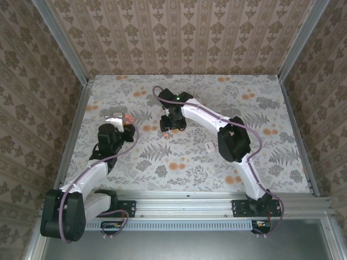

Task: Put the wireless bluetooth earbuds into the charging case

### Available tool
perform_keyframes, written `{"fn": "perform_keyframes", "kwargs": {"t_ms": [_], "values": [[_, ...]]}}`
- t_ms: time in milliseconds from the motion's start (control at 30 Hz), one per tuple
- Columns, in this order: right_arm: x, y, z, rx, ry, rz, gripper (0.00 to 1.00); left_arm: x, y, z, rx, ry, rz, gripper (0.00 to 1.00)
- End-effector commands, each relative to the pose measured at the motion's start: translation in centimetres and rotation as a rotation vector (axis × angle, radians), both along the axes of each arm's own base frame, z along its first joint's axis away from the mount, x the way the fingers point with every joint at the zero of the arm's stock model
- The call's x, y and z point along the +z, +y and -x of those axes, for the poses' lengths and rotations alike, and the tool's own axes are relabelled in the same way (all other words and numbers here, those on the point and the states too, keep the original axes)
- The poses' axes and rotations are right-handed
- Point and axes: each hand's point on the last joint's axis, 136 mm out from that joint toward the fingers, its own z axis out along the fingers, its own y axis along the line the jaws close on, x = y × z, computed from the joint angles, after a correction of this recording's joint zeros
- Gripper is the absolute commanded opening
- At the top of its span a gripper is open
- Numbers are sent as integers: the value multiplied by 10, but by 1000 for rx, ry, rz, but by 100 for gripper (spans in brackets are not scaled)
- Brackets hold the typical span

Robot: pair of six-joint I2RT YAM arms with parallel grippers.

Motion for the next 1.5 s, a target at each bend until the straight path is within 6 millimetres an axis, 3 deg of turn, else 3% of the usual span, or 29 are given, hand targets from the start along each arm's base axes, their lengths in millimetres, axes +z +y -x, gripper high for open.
{"fn": "perform_keyframes", "kwargs": {"t_ms": [0,200,767,1200,1467], "values": [[-9,-10,-5,21,10,99,53,-2,11,-4,54,39,0,16],[-26,-3,-9,52,32,121,53,-5,17,-4,74,56,-7,16],[-48,13,-13,113,15,152,51,-9,19,-5,80,73,-6,16],[-62,24,-6,142,37,142,45,-11,18,-6,75,78,5,16],[-69,25,-3,151,44,157,35,-11,18,-6,74,75,6,16]]}}
